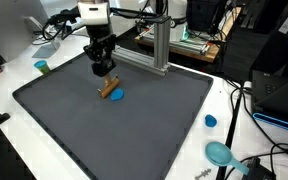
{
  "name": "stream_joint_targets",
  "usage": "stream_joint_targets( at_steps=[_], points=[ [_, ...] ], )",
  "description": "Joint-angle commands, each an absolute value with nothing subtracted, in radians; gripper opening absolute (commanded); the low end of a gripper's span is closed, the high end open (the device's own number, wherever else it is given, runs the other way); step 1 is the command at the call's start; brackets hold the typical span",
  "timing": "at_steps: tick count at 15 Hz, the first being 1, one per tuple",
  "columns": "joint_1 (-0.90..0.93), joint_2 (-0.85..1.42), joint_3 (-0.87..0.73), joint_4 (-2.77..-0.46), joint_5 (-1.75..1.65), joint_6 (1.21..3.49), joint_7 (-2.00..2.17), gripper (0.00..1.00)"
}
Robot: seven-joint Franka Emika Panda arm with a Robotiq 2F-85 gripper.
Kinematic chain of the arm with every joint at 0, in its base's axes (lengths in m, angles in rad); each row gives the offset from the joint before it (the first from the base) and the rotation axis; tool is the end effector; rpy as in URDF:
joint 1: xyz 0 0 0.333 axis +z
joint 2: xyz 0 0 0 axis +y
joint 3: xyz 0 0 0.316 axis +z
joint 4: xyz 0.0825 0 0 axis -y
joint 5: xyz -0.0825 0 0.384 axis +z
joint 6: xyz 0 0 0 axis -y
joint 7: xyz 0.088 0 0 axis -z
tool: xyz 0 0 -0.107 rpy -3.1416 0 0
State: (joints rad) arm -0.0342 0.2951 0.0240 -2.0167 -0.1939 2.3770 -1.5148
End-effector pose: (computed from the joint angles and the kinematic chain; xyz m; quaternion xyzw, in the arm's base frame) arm 0.6047 -0.0087 0.3121 0.6807 0.7289 -0.0218 0.0702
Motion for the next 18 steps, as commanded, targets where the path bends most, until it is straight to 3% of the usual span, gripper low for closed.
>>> stream_joint_targets(
  at_steps=[1,9,18],
  points=[
    [-0.033,0.331,0.012,-2.005,-0.239,2.367,-1.473,0.22],
    [-0.03,0.186,0.068,-2.045,-0.143,2.347,-1.514,0.22],
    [-0.031,0.229,0.074,-2.018,-0.097,2.304,-1.531,0.22]
  ],
)
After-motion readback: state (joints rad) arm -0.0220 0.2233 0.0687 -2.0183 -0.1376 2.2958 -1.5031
